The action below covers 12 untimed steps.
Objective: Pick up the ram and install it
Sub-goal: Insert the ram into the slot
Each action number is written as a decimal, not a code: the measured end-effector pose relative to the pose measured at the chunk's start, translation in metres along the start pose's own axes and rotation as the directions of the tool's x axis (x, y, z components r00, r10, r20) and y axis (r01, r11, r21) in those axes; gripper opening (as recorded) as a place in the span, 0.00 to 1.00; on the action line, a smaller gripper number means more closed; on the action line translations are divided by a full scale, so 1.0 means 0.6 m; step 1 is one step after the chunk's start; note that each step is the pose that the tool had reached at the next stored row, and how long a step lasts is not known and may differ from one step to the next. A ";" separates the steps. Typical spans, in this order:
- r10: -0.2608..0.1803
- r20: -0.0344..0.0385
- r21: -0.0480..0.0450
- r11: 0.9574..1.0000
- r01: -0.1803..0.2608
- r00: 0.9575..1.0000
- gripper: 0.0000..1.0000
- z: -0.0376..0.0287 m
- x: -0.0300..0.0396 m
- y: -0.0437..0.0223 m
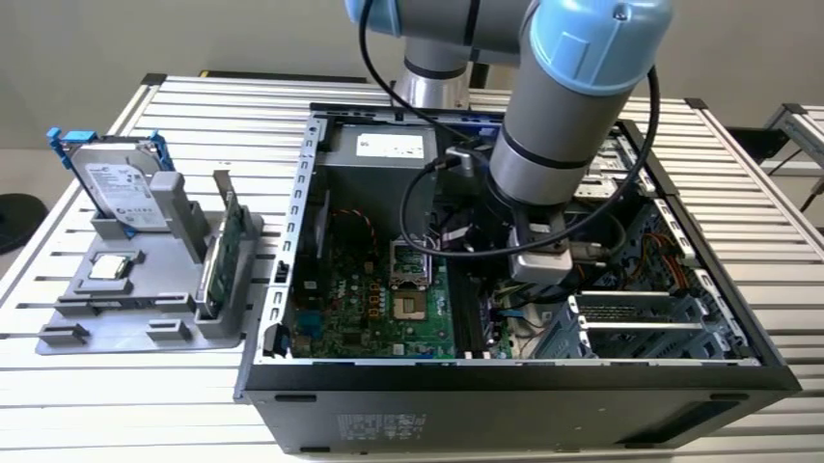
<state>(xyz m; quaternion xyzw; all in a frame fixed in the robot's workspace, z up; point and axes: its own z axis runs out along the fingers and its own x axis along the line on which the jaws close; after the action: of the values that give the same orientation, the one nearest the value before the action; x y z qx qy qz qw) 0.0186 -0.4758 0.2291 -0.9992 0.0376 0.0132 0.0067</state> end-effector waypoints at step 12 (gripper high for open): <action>-0.018 0.000 -0.001 1.000 0.018 1.000 0.00 0.006 -0.001 0.004</action>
<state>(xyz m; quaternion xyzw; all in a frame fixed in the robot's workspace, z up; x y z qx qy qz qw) 0.0177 -0.4782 0.2253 -0.9995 0.0285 0.0133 0.0066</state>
